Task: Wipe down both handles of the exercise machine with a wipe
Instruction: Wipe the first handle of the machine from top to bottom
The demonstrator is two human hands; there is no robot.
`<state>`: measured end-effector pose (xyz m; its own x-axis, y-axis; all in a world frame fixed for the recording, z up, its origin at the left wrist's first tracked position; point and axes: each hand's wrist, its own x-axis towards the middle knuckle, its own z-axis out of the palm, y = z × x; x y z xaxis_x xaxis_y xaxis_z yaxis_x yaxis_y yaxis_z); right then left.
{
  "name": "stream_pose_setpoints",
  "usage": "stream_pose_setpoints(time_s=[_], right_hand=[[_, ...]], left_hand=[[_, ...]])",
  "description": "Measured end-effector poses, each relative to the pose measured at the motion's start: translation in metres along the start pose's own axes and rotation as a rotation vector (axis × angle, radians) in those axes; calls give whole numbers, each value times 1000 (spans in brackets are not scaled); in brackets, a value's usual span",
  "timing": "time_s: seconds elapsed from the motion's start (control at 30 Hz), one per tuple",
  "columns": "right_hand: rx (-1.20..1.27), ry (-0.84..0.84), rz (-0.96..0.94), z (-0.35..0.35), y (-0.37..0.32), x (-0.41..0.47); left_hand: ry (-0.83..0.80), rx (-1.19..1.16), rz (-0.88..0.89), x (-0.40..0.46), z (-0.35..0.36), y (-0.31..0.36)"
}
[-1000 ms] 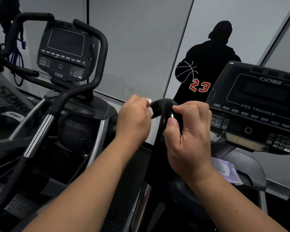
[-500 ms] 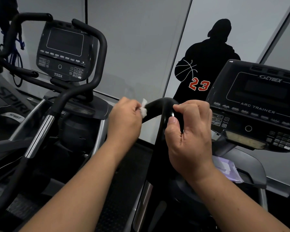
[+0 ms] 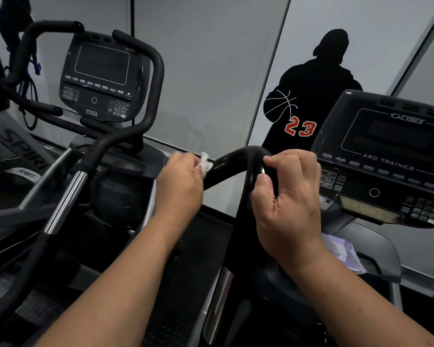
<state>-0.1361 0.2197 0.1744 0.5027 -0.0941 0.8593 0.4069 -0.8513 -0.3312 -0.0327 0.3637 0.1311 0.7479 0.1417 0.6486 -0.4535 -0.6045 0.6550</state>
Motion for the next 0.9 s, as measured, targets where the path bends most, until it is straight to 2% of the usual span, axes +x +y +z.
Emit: stream_pose_setpoints(time_s=[0.1,0.2,0.33,0.47,0.57,0.7,0.8,0.9], right_hand=[[2,8,-1,0,0,1],[4,8,-8,0,-1,0],[5,20,-14,0,0,0],[7,16,-12,1,0,0],[5,18,-10,1,1,0],[0,15,-5,1,0,-1],[5,18,0,0,0,-1],[2,16,0,0,-1,-1]], left_hand=[[-26,32,113,-8,3,2],[16,8,-19,-1,-1,-12],[2,12,81,-12,2,-11],[29,-49,-55,-8,0,-20],[15,-47,49,-19,3,-14],[53,-58,-29,-16,3,-19],[46,-24,76,-26,7,-14],[93,-89,-39,-26,7,-19]])
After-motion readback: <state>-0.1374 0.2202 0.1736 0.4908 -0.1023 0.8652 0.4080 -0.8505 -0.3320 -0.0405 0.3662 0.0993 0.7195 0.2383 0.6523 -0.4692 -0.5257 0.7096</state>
